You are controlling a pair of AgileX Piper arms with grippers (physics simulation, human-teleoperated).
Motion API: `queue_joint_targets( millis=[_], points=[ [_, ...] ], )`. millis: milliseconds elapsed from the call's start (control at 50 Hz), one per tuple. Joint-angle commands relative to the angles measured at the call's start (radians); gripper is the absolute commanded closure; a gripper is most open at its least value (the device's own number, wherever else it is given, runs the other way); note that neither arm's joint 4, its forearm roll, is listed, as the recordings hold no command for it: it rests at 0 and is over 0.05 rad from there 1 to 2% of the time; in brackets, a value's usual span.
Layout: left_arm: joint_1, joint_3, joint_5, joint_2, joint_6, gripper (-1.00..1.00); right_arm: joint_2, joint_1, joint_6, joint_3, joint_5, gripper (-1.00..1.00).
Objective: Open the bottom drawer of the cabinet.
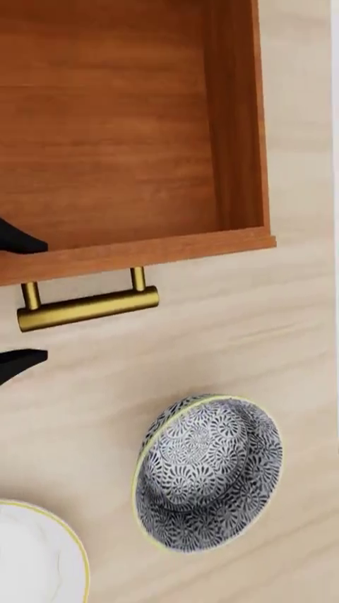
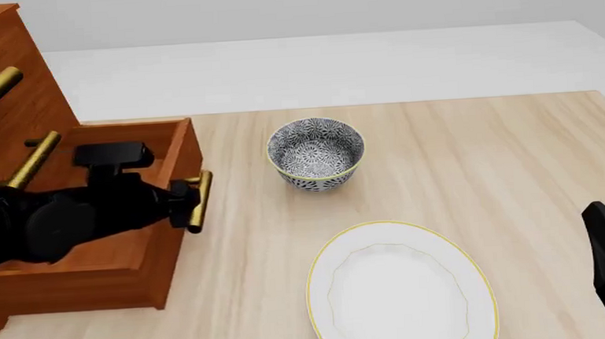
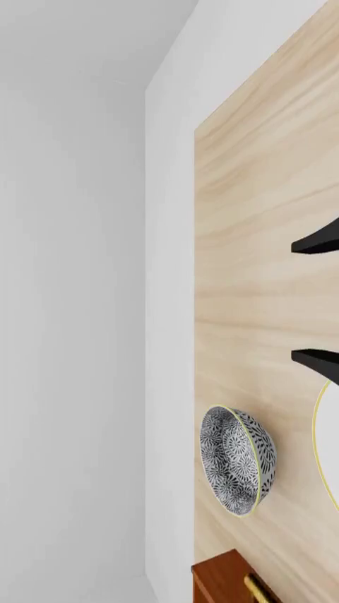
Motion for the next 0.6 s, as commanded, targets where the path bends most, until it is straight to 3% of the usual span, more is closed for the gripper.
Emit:
queue_joint_targets(
  millis=[20, 420, 600],
  points=[
    [-0.068, -0.043, -0.007, 0.019, -0.025, -1.00, 0.000, 0.000, 0.000, 0.000, 0.000, -1.00],
    [-0.166, -0.099, 0.026, 0.006, -0.047, -1.00, 0.000, 0.000, 0.000, 0.000, 0.000, -1.00],
    [-0.136, -0.140, 0.120, -0.097, -0.005, -1.00, 0.000, 0.000, 0.000, 0.000, 0.000, -1.00]
  ],
)
